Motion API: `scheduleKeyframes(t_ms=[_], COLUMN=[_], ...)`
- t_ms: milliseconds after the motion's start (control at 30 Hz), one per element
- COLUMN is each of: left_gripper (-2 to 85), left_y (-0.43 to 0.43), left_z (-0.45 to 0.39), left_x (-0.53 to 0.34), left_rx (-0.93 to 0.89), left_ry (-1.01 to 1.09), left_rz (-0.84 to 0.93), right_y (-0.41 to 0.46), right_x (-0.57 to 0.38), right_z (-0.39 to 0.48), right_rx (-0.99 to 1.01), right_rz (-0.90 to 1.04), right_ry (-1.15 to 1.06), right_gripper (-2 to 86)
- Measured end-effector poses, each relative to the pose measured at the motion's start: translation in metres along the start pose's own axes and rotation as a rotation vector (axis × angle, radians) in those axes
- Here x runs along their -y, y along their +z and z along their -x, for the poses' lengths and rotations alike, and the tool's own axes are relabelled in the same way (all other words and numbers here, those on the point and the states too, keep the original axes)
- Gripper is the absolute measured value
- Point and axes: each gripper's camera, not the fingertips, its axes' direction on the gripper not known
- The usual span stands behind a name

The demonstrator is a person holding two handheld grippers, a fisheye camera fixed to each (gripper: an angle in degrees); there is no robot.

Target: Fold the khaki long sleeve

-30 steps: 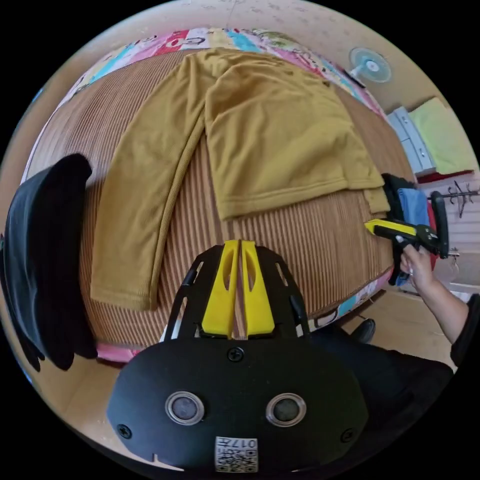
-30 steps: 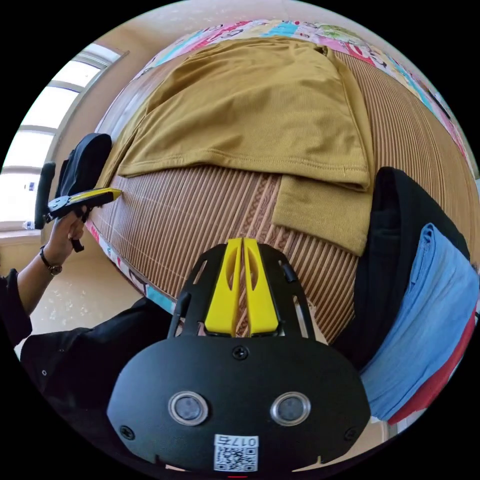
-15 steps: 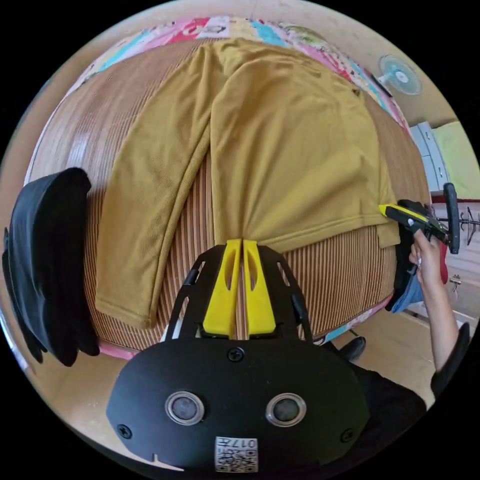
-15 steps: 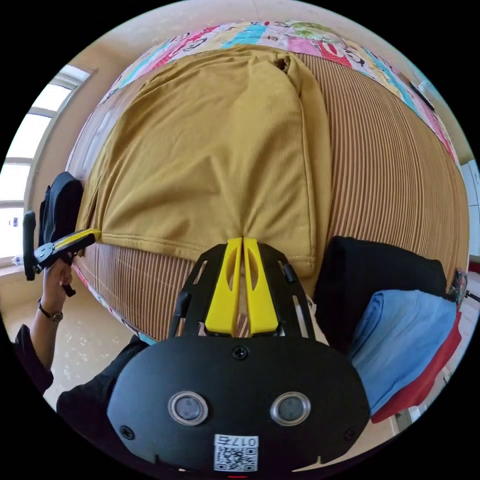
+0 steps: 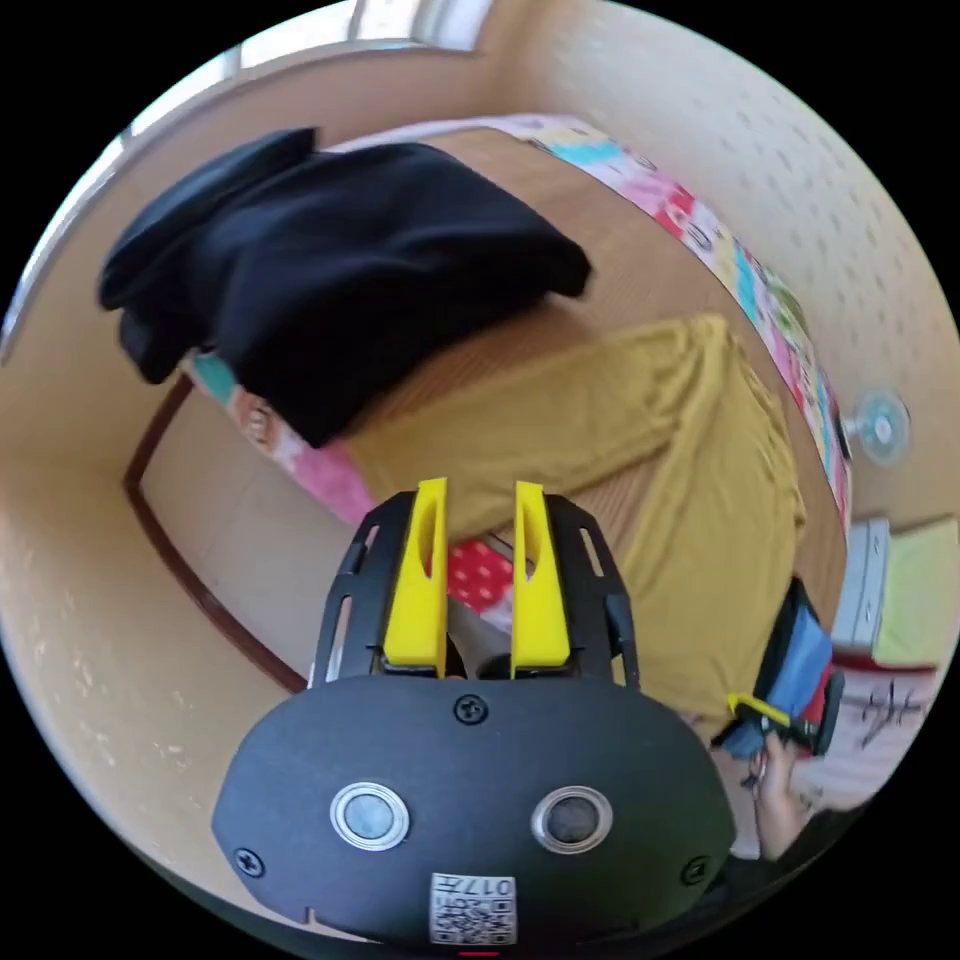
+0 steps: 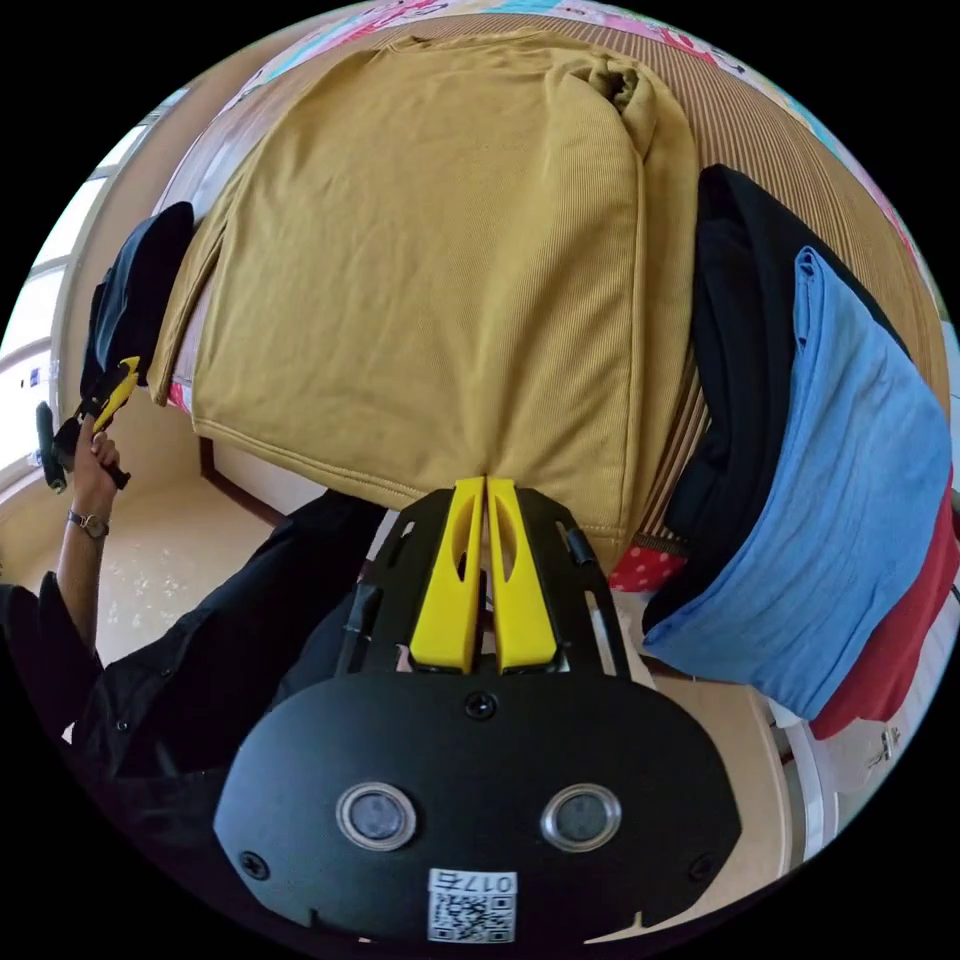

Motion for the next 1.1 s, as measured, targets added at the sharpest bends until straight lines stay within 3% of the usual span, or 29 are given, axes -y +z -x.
scheduleKeyframes(t_ms=[67, 133, 300, 500, 633, 733, 833, 900, 1000, 1100], left_gripper=[11.9, 10.9, 5.6, 4.9, 5.0, 5.5, 5.2, 4.0, 4.2, 5.9], left_y=[0.010, 0.046, 0.030, -0.089, -0.162, -0.216, -0.265, -0.269, -0.223, -0.136], left_z=[0.029, 0.053, 0.071, 0.069, 0.029, 0.003, 0.007, 0.011, 0.010, -0.003], left_x=[0.011, 0.019, 0.014, 0.016, 0.027, 0.028, 0.022, 0.021, 0.032, 0.043], left_rx=[0.035, 0.046, -0.030, -0.379, -0.600, -0.657, -0.633, -0.632, -0.611, -0.679], left_ry=[-0.057, -0.063, 0.025, 0.059, 0.218, 0.376, 0.444, 0.448, 0.393, 0.360], left_rz=[0.014, 0.189, 0.230, 0.029, -0.041, -0.170, -0.379, -0.422, -0.280, -0.044], right_y=[-0.025, -0.047, -0.077, -0.086, -0.127, -0.208, -0.301, -0.339, -0.366, -0.327], right_x=[-0.011, -0.019, -0.030, -0.028, -0.023, 0.001, 0.034, 0.051, 0.054, 0.085], right_z=[-0.001, 0.007, 0.063, 0.207, 0.289, 0.297, 0.206, 0.120, -0.026, -0.145], right_rx=[0.087, 0.092, 0.066, -0.018, 0.035, 0.076, 0.428, 0.585, 0.531, 0.349], right_rz=[-0.091, -0.158, -0.217, -0.325, -0.489, -0.735, -0.855, -0.909, -1.065, -0.852], right_ry=[-0.055, -0.121, -0.410, -0.888, -1.059, -0.792, -0.523, -0.375, -0.197, 0.027], right_gripper=[0.9, 1.3, 4.3, 16.7, 16.0, 5.8, 4.8, 4.1, 3.1, 2.5])
